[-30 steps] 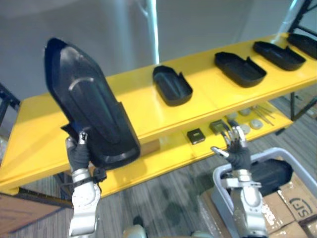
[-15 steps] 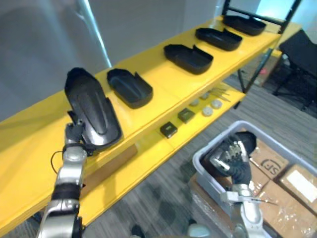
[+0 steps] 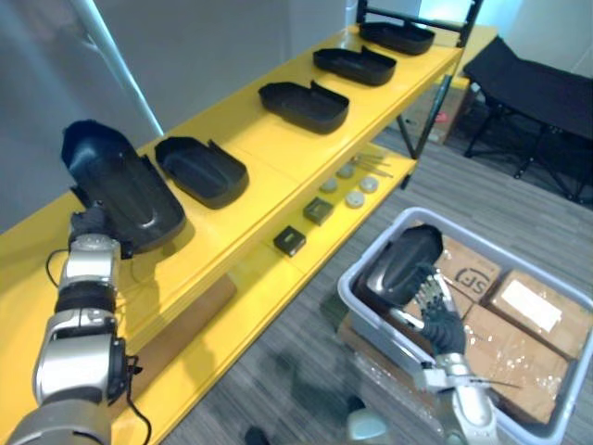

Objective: Walk over and take plastic housings, then place them on the shelf

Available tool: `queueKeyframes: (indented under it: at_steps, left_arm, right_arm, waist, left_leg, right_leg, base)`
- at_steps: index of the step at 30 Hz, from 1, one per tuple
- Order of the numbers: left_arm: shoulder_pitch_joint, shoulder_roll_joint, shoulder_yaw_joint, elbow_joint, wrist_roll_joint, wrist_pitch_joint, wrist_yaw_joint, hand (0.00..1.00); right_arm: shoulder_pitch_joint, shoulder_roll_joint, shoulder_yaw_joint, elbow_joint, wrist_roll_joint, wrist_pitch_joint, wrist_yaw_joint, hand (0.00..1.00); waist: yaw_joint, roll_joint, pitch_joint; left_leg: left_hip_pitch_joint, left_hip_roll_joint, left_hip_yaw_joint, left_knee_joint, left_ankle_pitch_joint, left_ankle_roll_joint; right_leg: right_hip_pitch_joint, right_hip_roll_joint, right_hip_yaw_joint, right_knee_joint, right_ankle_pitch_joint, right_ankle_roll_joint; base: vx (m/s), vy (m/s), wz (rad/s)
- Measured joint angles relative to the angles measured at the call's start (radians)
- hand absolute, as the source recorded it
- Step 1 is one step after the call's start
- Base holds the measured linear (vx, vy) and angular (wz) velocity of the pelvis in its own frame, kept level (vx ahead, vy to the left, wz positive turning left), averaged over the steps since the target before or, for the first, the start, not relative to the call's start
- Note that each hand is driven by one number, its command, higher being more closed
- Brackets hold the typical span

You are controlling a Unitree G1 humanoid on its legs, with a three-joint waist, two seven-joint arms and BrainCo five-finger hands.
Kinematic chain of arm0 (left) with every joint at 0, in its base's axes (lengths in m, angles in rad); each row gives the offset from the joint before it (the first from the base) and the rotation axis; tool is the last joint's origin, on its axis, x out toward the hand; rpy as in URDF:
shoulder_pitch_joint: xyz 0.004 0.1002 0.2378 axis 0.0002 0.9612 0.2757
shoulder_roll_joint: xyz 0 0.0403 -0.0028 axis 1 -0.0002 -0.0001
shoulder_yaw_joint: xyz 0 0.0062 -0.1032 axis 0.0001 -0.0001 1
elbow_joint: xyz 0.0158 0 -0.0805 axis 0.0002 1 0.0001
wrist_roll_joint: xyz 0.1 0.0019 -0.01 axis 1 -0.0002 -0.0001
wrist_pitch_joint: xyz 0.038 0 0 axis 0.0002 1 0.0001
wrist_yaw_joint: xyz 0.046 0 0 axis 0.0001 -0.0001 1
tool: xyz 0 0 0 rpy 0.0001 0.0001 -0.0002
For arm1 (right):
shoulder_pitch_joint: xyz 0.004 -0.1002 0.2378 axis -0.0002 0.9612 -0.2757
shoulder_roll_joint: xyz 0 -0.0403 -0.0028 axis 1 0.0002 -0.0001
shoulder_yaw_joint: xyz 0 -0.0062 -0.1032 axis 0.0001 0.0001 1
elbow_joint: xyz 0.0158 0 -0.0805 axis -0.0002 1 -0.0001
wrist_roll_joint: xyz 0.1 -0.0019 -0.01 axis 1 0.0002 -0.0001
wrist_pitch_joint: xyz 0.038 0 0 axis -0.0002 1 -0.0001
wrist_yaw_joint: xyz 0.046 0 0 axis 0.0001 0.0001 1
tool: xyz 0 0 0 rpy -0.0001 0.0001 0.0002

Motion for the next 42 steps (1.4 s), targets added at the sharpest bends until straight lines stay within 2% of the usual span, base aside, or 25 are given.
queueKeyframes:
  at_steps: [4, 8, 11, 17, 21, 31, 36, 37, 42]
  left_arm:
    - [0.000, 0.053, 0.000, 0.025, 0.024, 0.037, -0.031, 1.00]
    - [-0.002, 0.104, 0.000, 0.026, 0.131, 0.078, -0.102, 1.00]
    - [-0.010, 0.122, -0.001, 0.041, 0.176, 0.080, -0.145, 1.00]
    - [-0.010, 0.145, -0.004, 0.063, 0.200, 0.081, -0.210, 1.00]
    - [-0.006, 0.146, -0.024, 0.063, 0.216, 0.081, -0.231, 1.00]
    - [0.098, 0.146, -0.041, 0.066, 0.195, 0.075, -0.226, 1.00]
    - [0.141, 0.144, -0.040, 0.095, 0.111, 0.074, -0.161, 1.00]
    - [0.151, 0.144, -0.038, 0.098, 0.084, 0.073, -0.146, 0.00]
    - [0.188, 0.143, -0.027, 0.101, -0.003, 0.057, -0.077, 0.00]
  right_arm:
    - [0.015, -0.002, 0.010, 0.002, 0.005, 0.001, 0.000, 0.00]
    - [0.015, -0.005, 0.024, 0.003, 0.005, 0.002, -0.003, 0.00]
    - [0.018, -0.008, 0.037, 0.008, 0.005, 0.006, -0.022, 0.00]
    - [0.017, -0.025, 0.068, 0.021, 0.006, 0.018, -0.024, 0.00]
    - [0.011, -0.032, 0.077, 0.045, 0.027, 0.018, -0.030, 0.00]
    - [0.010, -0.069, 0.077, 0.053, 0.044, 0.021, -0.036, 0.00]
    - [0.007, -0.086, 0.057, 0.047, 0.048, 0.032, 0.002, 0.00]
    - [0.007, -0.089, 0.045, 0.042, 0.053, 0.040, 0.007, 0.00]
    - [0.005, -0.110, -0.011, 0.031, 0.075, 0.043, 0.048, 0.00]
  waist:
    - [0.000, 0.003, 0.000]
    - [0.002, 0.003, 0.000]
    - [0.005, 0.004, 0.000]
    - [0.008, 0.004, 0.000]
    - [0.008, 0.005, 0.001]
    - [-0.003, 0.005, 0.001]
    - [-0.007, 0.007, 0.010]
    - [-0.010, 0.008, 0.020]
    - [-0.022, 0.015, 0.051]
  left_leg:
    - [-0.006, -0.002, -0.002, 0.000, 0.000, 0.000]
    - [-0.008, -0.003, -0.008, 0.000, 0.001, 0.000]
    - [-0.014, -0.005, -0.019, 0.000, 0.001, 0.001]
    - [-0.026, -0.006, -0.034, 0.000, 0.005, 0.004]
    - [-0.027, -0.006, -0.037, 0.000, 0.005, 0.004]
    - [-0.024, -0.004, -0.026, 0.000, 0.005, 0.004]
    - [-0.024, -0.004, -0.011, 0.000, 0.005, 0.004]
    - [-0.025, -0.005, -0.007, 0.001, 0.005, 0.004]
    - [-0.032, -0.006, 0.004, 0.003, 0.005, 0.004]
  right_leg:
    - [-0.004, -0.002, 0.000, -0.001, 0.005, 0.002]
    - [-0.003, -0.003, -0.004, -0.001, 0.005, 0.002]
    - [-0.002, -0.004, -0.010, -0.001, 0.005, 0.002]
    - [-0.003, -0.006, -0.028, -0.001, 0.005, 0.001]
    - [-0.003, -0.006, -0.030, -0.001, 0.004, 0.001]
    - [-0.010, -0.005, -0.022, 0.002, 0.003, -0.001]
    - [-0.027, -0.004, -0.003, 0.017, 0.001, -0.003]
    - [-0.032, -0.004, 0.000, 0.021, 0.001, -0.003]
    - [-0.057, -0.004, 0.015, 0.036, 0.000, -0.002]
  base:
    - [0.00, 0.000, 0.00]
    - [0.00, 0.000, 0.02]
    - [0.00, 0.001, 0.09]
    - [0.00, 0.001, 0.08]
    - [0.00, 0.000, 0.01]
    - [0.00, 0.002, -0.03]
    - [0.00, 0.003, -0.09]
    - [-0.02, 0.001, -0.11]
    - [-0.01, 0.000, -0.07]
